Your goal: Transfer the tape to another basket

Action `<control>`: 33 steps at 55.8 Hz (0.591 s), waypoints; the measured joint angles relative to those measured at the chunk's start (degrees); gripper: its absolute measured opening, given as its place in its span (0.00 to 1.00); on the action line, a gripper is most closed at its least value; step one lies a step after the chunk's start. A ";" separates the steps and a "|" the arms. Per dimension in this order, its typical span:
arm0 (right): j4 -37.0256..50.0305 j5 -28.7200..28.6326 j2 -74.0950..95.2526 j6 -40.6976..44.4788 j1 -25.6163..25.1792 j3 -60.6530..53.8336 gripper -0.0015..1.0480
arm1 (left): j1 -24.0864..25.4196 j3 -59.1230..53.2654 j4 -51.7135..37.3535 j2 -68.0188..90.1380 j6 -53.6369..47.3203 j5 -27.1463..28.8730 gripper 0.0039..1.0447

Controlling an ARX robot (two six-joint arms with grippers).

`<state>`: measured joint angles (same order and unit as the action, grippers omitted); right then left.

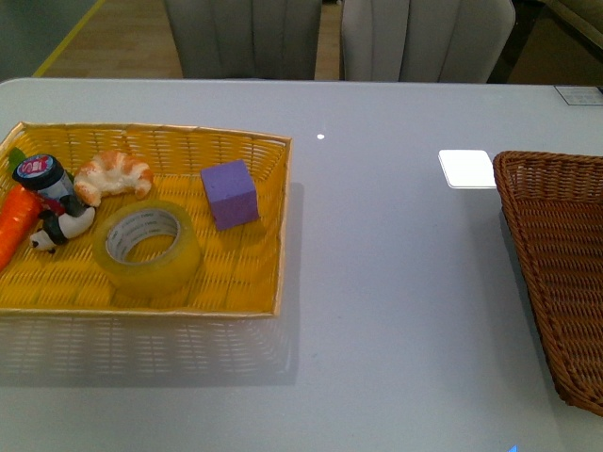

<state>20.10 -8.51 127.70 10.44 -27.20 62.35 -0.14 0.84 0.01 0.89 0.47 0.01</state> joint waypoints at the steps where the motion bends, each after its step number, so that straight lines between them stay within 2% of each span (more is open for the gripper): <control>1: -0.04 0.00 0.20 0.02 0.00 0.07 0.91 | 0.00 0.00 0.00 0.00 0.00 0.00 0.92; 15: -0.81 0.15 2.62 1.64 -0.22 0.02 0.90 | 0.00 0.00 0.00 0.00 0.00 0.00 0.92; 33: -4.20 -2.34 2.29 -0.26 -0.26 -1.42 0.42 | 0.00 0.00 0.00 0.00 0.00 0.00 0.92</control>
<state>15.90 -10.85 129.99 10.17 -27.46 60.93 -0.14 0.84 0.01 0.89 0.47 0.01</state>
